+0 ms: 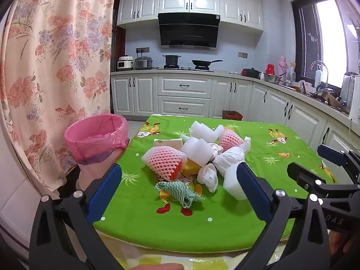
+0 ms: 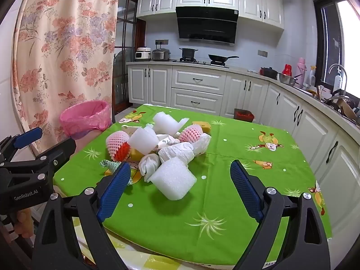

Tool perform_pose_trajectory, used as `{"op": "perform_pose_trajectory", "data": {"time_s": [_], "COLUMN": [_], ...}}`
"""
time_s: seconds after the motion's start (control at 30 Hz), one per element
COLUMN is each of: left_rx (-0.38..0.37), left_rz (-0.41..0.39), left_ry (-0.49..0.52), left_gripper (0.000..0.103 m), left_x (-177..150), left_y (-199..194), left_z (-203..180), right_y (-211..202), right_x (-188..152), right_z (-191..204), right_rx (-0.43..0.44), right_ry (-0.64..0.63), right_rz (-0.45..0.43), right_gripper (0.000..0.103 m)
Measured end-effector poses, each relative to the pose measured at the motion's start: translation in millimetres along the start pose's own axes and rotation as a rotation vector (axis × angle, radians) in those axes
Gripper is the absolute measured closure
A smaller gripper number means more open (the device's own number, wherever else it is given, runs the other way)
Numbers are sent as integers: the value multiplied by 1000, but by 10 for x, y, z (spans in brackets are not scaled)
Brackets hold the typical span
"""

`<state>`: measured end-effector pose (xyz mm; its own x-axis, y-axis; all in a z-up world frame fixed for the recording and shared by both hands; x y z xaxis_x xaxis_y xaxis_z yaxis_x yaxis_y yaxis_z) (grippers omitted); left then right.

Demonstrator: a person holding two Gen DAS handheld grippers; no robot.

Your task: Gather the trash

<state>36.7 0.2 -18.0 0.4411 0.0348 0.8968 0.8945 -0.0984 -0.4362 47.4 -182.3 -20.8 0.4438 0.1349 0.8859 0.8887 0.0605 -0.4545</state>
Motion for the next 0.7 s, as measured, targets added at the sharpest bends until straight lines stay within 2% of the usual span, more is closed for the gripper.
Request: {"op": "perform_pose_trajectory", "data": {"time_s": [0.27,0.7], "left_rx": [-8,-7], "left_rz": [3,1], "left_ry": [8,9], "left_gripper": [4,4], "left_x": [-49,-59], "left_y": [124,49], "left_z": [35,-14], "right_y": [30,24], "right_x": [0,-8], "right_z": [-2,2], "right_rx": [-1,4], "right_ry": [0,5], "right_rz": [5,2], "right_gripper": [19,19]}}
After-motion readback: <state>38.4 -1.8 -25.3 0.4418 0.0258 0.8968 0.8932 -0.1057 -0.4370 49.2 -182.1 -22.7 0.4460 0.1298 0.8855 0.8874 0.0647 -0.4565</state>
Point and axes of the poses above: each gripper's, at about its wrist camera, not at the fingertips, and y roughly the way its jaws point, z to its left, x to its top, the point moved 4 cm from there along y, roughly the way its jaws point, and after that the axes turned 5 degrees about -x, right-handed, at the moved point
